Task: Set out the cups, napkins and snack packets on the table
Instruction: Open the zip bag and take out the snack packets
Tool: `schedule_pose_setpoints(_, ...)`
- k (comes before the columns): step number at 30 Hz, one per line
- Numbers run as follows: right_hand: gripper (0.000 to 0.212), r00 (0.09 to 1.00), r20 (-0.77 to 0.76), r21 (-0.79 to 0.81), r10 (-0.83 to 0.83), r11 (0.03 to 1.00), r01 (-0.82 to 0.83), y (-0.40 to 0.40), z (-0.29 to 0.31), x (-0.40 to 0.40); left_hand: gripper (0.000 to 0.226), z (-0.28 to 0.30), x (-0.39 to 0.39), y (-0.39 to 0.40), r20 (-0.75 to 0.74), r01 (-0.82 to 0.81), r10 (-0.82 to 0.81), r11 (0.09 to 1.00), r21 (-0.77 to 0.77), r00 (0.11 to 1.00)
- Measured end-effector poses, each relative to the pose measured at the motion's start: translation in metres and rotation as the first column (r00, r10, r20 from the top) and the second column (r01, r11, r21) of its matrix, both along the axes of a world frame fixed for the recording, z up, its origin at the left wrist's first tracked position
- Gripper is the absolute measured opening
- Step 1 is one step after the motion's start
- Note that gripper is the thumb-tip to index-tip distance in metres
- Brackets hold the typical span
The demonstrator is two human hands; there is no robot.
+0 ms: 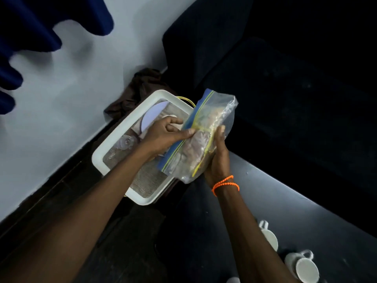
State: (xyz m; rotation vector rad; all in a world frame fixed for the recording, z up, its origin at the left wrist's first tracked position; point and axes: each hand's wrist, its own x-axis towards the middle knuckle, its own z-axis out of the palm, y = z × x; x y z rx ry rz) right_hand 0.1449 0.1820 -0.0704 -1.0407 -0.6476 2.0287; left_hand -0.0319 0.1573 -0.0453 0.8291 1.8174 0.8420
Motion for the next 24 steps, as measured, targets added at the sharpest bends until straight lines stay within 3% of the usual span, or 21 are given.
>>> schedule_pose_setpoints(3, 0.075, 0.998, 0.025, -0.043, -0.053, 0.998, 0.054, -0.019, 0.0, 0.035, 0.054, 0.003, 0.039, -0.012, 0.022, 0.019, -0.021, 0.997, 0.072, 1.0)
schedule_pose_setpoints(6, 0.075, 0.983, 0.145, -0.077, -0.117, 0.989, 0.129, -0.048, -0.004, 0.065, 0.022, -0.003, 0.08, -0.03, 0.177, 0.013, -0.028, 0.996, 0.084, 0.984)
schedule_pose_setpoints(9, 0.077, 0.959, 0.245, -0.15, -0.141, 0.972, 0.181, -0.076, -0.014, 0.088, 0.021, -0.022, 0.119, -0.052, 0.196, 0.1, -0.105, 0.994, 0.038, 0.975)
schedule_pose_setpoints(11, 0.084, 0.93, 0.349, -0.209, -0.116, 0.958, 0.198, -0.09, -0.021, 0.098, 0.024, -0.038, 0.14, -0.066, 0.127, 0.142, -0.14, 0.99, -0.014, 0.982)
schedule_pose_setpoints(14, 0.093, 0.79, 0.611, -0.269, 0.057, 0.953, 0.14, -0.103, -0.035, 0.112, 0.053, -0.057, 0.162, -0.082, -0.129, 0.215, -0.236, 0.964, -0.158, 0.963)
schedule_pose_setpoints(17, 0.063, 0.649, 0.76, -0.22, 0.044, 0.956, 0.193, -0.11, -0.035, 0.126, 0.104, -0.062, 0.173, -0.089, -0.044, 0.249, -0.273, 0.923, -0.293, 0.961)
schedule_pose_setpoints(19, 0.04, 0.577, 0.817, -0.137, -0.024, 0.963, 0.234, -0.111, -0.035, 0.133, 0.115, -0.061, 0.176, -0.089, -0.039, 0.255, -0.282, 0.912, -0.323, 0.959)
schedule_pose_setpoints(21, 0.036, 0.519, 0.853, -0.086, -0.061, 0.963, 0.255, -0.115, -0.034, 0.137, 0.093, -0.059, 0.176, -0.087, -0.113, 0.26, -0.304, 0.92, -0.295, 0.946)
schedule_pose_setpoints(22, 0.04, 0.534, 0.841, -0.083, -0.082, 0.957, 0.276, -0.117, -0.032, 0.137, 0.073, -0.057, 0.175, -0.087, -0.116, 0.247, -0.286, 0.931, -0.268, 0.951)
schedule_pose_setpoints(24, 0.061, 0.677, 0.724, -0.143, -0.131, 0.932, 0.334, -0.121, -0.026, 0.133, 0.047, -0.049, 0.174, -0.085, 0.036, 0.178, -0.174, 0.965, -0.195, 0.984)
